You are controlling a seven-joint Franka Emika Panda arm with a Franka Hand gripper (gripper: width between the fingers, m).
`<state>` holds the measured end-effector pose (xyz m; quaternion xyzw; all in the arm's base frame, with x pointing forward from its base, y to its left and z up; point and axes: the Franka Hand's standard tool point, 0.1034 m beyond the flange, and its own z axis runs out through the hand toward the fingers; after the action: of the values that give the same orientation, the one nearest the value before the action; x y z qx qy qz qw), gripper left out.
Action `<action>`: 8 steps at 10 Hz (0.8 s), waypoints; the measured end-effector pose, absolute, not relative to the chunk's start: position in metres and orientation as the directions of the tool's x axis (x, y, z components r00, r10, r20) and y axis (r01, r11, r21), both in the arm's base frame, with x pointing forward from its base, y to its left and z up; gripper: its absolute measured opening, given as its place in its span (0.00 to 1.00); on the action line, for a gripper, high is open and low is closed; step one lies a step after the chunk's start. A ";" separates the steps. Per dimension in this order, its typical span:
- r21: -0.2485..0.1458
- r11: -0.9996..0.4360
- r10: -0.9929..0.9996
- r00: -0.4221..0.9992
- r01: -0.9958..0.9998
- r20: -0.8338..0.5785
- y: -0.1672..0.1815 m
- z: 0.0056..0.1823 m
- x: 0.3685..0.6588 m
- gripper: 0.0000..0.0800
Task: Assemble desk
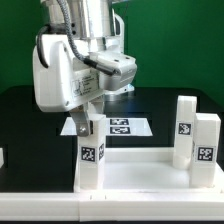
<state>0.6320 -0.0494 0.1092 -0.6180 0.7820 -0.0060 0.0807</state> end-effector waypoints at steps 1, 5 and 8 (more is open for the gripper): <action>-0.125 0.094 -0.992 -0.082 -0.988 -0.100 -0.048 0.109 0.632 0.48; -0.151 -0.449 -0.889 0.458 -0.880 -0.025 -0.045 0.108 0.631 0.80; -0.151 -0.640 -0.763 0.646 -0.753 0.012 -0.046 0.108 0.631 0.81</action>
Offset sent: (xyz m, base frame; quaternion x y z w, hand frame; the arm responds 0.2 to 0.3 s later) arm -0.0034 0.0209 -0.0011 -0.0389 -0.0565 -0.3514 0.9337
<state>0.6309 -0.0462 0.1080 -0.9049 0.4188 -0.0373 0.0662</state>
